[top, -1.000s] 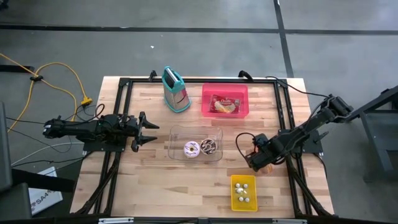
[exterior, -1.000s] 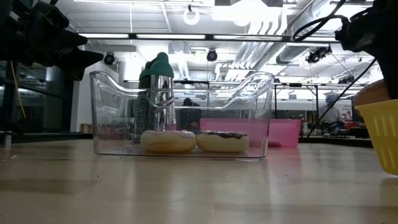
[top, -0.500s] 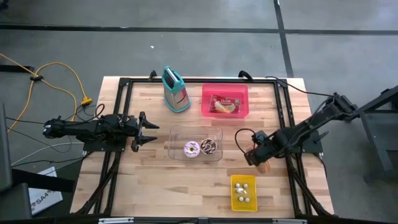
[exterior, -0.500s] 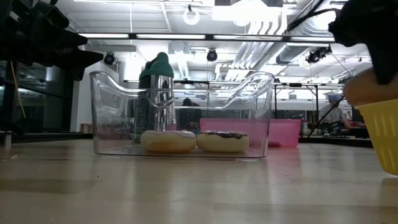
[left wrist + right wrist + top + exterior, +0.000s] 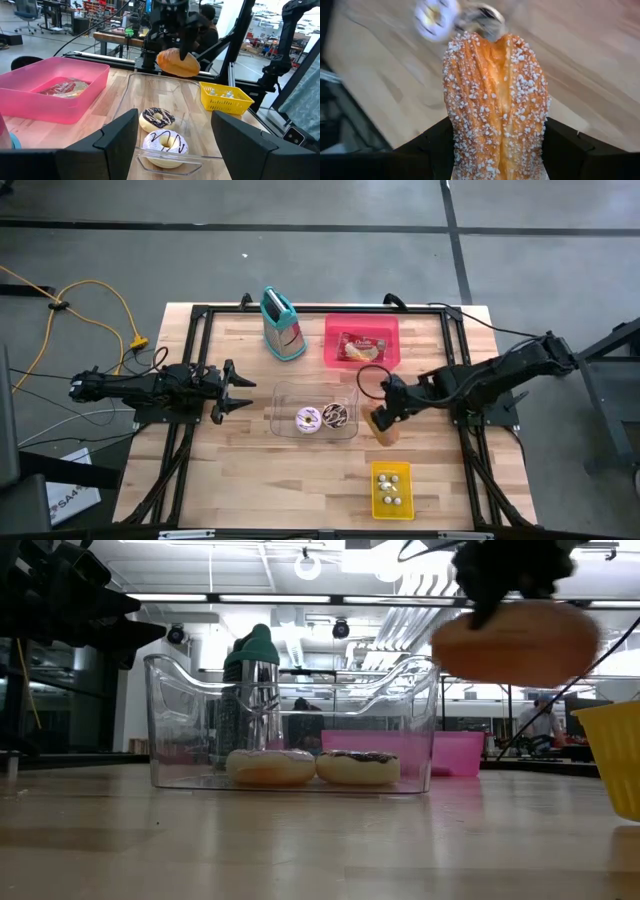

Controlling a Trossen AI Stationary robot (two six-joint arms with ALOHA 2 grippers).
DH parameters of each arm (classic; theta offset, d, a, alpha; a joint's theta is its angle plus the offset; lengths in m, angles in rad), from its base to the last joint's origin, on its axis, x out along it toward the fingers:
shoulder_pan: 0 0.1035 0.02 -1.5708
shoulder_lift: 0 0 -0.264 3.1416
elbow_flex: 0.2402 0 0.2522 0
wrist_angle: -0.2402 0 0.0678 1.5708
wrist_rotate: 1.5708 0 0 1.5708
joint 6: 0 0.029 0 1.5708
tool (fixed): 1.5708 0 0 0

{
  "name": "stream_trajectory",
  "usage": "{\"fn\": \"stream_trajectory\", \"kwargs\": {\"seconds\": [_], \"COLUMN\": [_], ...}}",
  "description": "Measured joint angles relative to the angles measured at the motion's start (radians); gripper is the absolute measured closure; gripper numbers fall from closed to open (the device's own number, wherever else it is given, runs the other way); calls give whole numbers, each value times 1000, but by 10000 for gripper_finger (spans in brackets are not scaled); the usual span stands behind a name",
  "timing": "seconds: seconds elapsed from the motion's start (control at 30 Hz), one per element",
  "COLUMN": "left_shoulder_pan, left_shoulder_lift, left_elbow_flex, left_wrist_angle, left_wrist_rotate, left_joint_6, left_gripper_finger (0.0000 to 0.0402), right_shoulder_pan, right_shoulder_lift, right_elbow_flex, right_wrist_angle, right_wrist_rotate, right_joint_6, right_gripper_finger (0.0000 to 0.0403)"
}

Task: Pick & Place Food Item
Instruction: Put the brown donut into the transparent bin

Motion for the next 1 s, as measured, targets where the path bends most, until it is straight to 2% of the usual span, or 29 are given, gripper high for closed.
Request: {"fn": "stream_trajectory", "kwargs": {"seconds": [0.37, 0.7, 0.87, 1.0], "left_shoulder_pan": [0, 0, 0, 0], "left_shoulder_lift": [0, 0, 0, 0], "left_elbow_flex": [0, 0, 0, 0], "left_wrist_angle": [0, 0, 0, 0], "left_wrist_rotate": [0, 0, 0, 0], "left_joint_6": [0, 0, 0, 0], "left_gripper_finger": [156, 156, 156, 156], "right_shoulder_pan": [-111, -196, -244, -267], "right_shoulder_lift": [0, 3, 54, 100], "right_elbow_flex": [0, 0, 0, 1], "right_wrist_angle": [281, 484, 544, 660], "right_wrist_rotate": [-104, -201, -274, -334], "right_joint_6": [-165, -227, -229, -250], "right_gripper_finger": [172, 172, 172, 172]}}
